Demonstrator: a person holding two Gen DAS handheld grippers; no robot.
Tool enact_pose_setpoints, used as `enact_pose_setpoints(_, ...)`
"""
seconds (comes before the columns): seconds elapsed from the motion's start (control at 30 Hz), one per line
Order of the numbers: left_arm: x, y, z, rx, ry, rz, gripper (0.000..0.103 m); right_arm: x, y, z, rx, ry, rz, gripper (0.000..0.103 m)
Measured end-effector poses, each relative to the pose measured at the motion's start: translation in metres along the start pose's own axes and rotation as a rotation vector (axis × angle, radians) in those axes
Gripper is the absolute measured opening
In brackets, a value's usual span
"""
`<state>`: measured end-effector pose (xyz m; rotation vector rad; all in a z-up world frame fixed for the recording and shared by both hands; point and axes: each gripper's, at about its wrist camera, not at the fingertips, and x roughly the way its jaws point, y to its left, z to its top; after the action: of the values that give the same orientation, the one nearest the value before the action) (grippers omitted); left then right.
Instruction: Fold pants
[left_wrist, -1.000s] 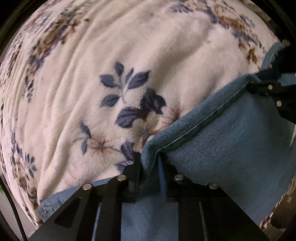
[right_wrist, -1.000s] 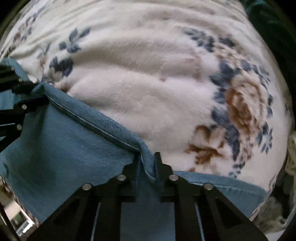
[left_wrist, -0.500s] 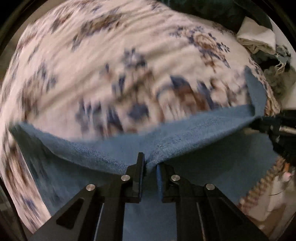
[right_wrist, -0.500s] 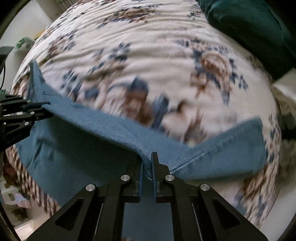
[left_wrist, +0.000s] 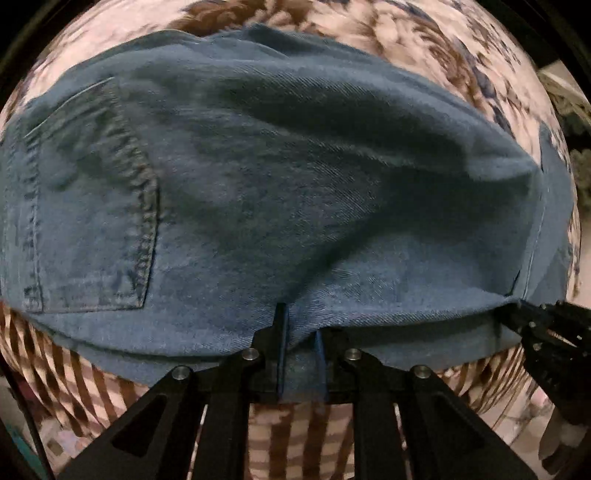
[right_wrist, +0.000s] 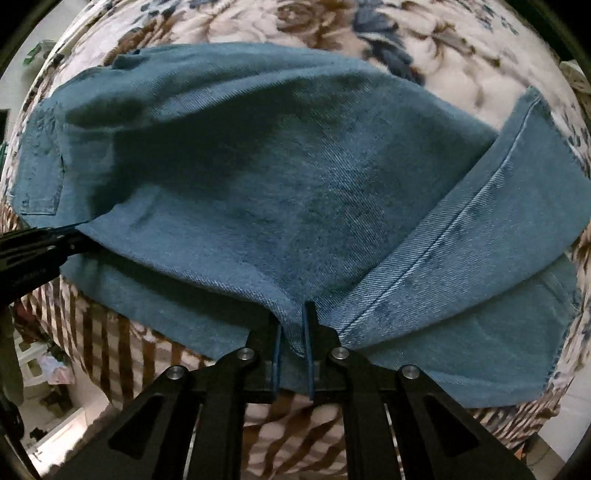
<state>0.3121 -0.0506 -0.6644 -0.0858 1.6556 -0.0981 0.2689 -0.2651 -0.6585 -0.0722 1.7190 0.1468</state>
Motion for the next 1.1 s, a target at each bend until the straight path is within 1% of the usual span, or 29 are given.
enact_pose_setpoints(0.07,-0.008,0.000,-0.007,-0.026,-0.004,0.009,0.015,-0.003,-0.002,0.000,0.018,0.009,0.019,0.016)
enact_pose_setpoints(0.1,-0.014,0.000,-0.010,-0.039,-0.009,0.015,0.027,-0.007,-0.004,-0.001,0.028,0.011,0.028,0.024)
enact_pose_setpoints(0.13,-0.024,0.000,-0.016,-0.054,-0.027,0.031,0.048,-0.014,-0.006,-0.004,0.046,0.010,0.053,0.047)
enact_pose_setpoints(0.17,-0.029,0.000,-0.019,-0.059,-0.039,0.040,0.062,-0.020,-0.007,-0.006,0.062,0.002,0.079,0.064)
enact_pose_setpoints(0.2,-0.037,-0.001,-0.024,-0.067,-0.056,0.055,0.087,-0.030,-0.010,-0.010,0.086,-0.013,0.123,0.091)
enact_pose_setpoints(0.23,-0.046,-0.001,-0.029,-0.077,-0.078,0.065,0.091,-0.038,-0.013,-0.013,0.102,-0.023,0.139,0.095)
enact_pose_setpoints(0.3,-0.062,-0.002,-0.039,-0.087,-0.125,0.081,0.091,-0.056,-0.022,-0.019,0.146,-0.055,0.149,0.095)
enact_pose_setpoints(0.37,-0.081,-0.004,-0.052,-0.095,-0.187,0.122,0.091,-0.077,-0.041,-0.024,0.233,-0.106,0.160,0.095)
enact_pose_setpoints(0.4,-0.088,-0.007,-0.057,-0.094,-0.213,0.143,0.091,-0.085,-0.051,-0.025,0.269,-0.124,0.146,0.095)
enact_pose_setpoints(0.47,-0.103,-0.018,-0.063,-0.088,-0.264,0.212,0.091,-0.096,-0.082,-0.017,0.354,-0.167,0.073,0.095)
enact_pose_setpoints(0.5,-0.111,-0.012,-0.058,-0.079,-0.277,0.227,0.091,-0.099,-0.093,-0.004,0.376,-0.175,0.040,0.095)
enact_pose_setpoints(0.53,-0.113,-0.018,-0.051,-0.061,-0.286,0.255,0.091,-0.098,-0.109,0.010,0.413,-0.181,-0.006,0.095)
enact_pose_setpoints(0.57,-0.112,-0.020,-0.038,-0.048,-0.287,0.275,0.091,-0.095,-0.124,0.020,0.453,-0.186,-0.023,0.095)
enact_pose_setpoints(0.6,-0.104,-0.025,-0.023,-0.043,-0.286,0.280,0.091,-0.091,-0.141,0.038,0.479,-0.185,-0.034,0.094)
enact_pose_setpoints(0.63,-0.095,-0.034,-0.008,-0.037,-0.288,0.282,0.091,-0.084,-0.156,0.052,0.510,-0.179,-0.060,0.094)
enact_pose_setpoints(0.7,-0.087,-0.042,0.003,-0.018,-0.288,0.302,0.091,-0.067,-0.182,0.079,0.548,-0.155,-0.106,0.093)
enact_pose_setpoints(0.73,-0.081,-0.051,0.009,0.000,-0.283,0.306,0.091,-0.058,-0.189,0.088,0.548,-0.129,-0.132,0.084)
enact_pose_setpoints(0.77,-0.077,-0.055,0.013,0.008,-0.277,0.311,0.091,-0.052,-0.195,0.092,0.552,-0.108,-0.153,0.071)
enact_pose_setpoints(0.8,-0.072,-0.062,0.021,0.014,-0.270,0.312,0.091,-0.046,-0.200,0.092,0.556,-0.089,-0.168,0.050)
enact_pose_setpoints(0.83,-0.069,-0.068,0.024,0.023,-0.264,0.300,0.091,-0.047,-0.205,0.086,0.558,-0.102,-0.167,0.027)
enact_pose_setpoints(0.87,-0.067,-0.073,0.026,0.030,-0.260,0.295,0.091,-0.053,-0.207,0.076,0.568,-0.132,-0.159,0.012)
enact_pose_setpoints(0.9,-0.066,-0.077,0.026,0.037,-0.256,0.290,0.091,-0.065,-0.212,0.057,0.596,-0.180,-0.147,0.007)
enact_pose_setpoints(0.97,-0.066,-0.088,0.023,0.063,-0.253,0.268,0.091,-0.084,-0.223,0.019,0.660,-0.240,-0.123,0.007)
enact_pose_setpoints(1.03,-0.064,-0.100,0.017,0.093,-0.244,0.258,0.091,-0.103,-0.240,-0.039,0.771,-0.287,-0.085,0.007)
enact_pose_setpoints(1.07,-0.062,-0.104,0.014,0.103,-0.239,0.253,0.091,-0.106,-0.248,-0.068,0.836,-0.296,-0.044,0.007)
enact_pose_setpoints(1.1,-0.060,-0.109,0.012,0.114,-0.232,0.249,0.091,-0.103,-0.257,-0.103,0.919,-0.286,0.019,0.008)
